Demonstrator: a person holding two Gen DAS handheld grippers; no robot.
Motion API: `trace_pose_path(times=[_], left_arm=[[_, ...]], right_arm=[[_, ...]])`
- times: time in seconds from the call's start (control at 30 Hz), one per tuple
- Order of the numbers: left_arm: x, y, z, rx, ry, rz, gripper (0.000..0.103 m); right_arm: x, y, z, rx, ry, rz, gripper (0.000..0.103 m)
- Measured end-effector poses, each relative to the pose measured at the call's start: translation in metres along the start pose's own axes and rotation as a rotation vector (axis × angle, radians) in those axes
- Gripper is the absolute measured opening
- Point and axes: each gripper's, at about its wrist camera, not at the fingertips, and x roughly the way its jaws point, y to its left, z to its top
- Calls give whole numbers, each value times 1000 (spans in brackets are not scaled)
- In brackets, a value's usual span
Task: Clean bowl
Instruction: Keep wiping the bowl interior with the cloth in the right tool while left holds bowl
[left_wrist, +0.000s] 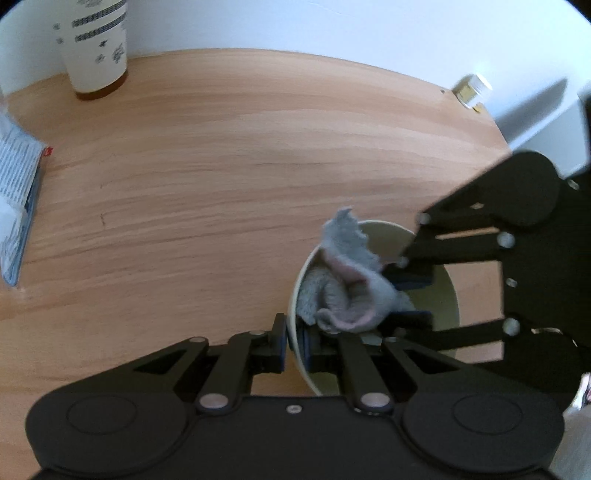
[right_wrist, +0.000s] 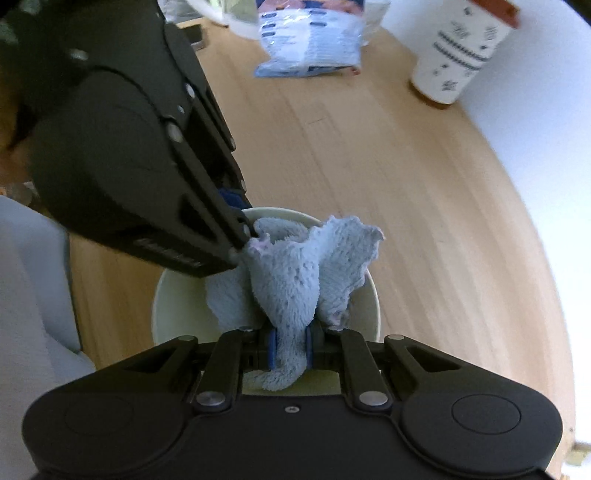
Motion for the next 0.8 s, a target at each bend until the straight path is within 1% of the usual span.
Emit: trace_pose_path(times=[0.07,0.17,0.33,0.47,0.53,0.6,0.7,0.8], left_arm=[[0,-2,0,26,3,3,8],[-1,-6,0,33,5,-2,9],[-3,-9,-1,47,3,-1,11],[-4,-10,-1,32,4,-6,11],[-3,-17,1,21,1,4,11],[-4,-20,3,16,-3,17,11],[-5,-21,4,18,-3,33,10],[-6,-22,5,10,-5,22,10]], right_arm=[[1,1,2,-24,-2,15,15],[-2,2,4,-16,-13,10,15],[-10,5,5,22,-79,-73,15],[-17,6,6,48,-113,-116,15],[-21,4,7,71,-117,-119,14],[-25,3,4,93,-108,-131,14],[-29,-2,2,120,-70,-149,13],[-37,-2,-2,145,-44,-144,13]])
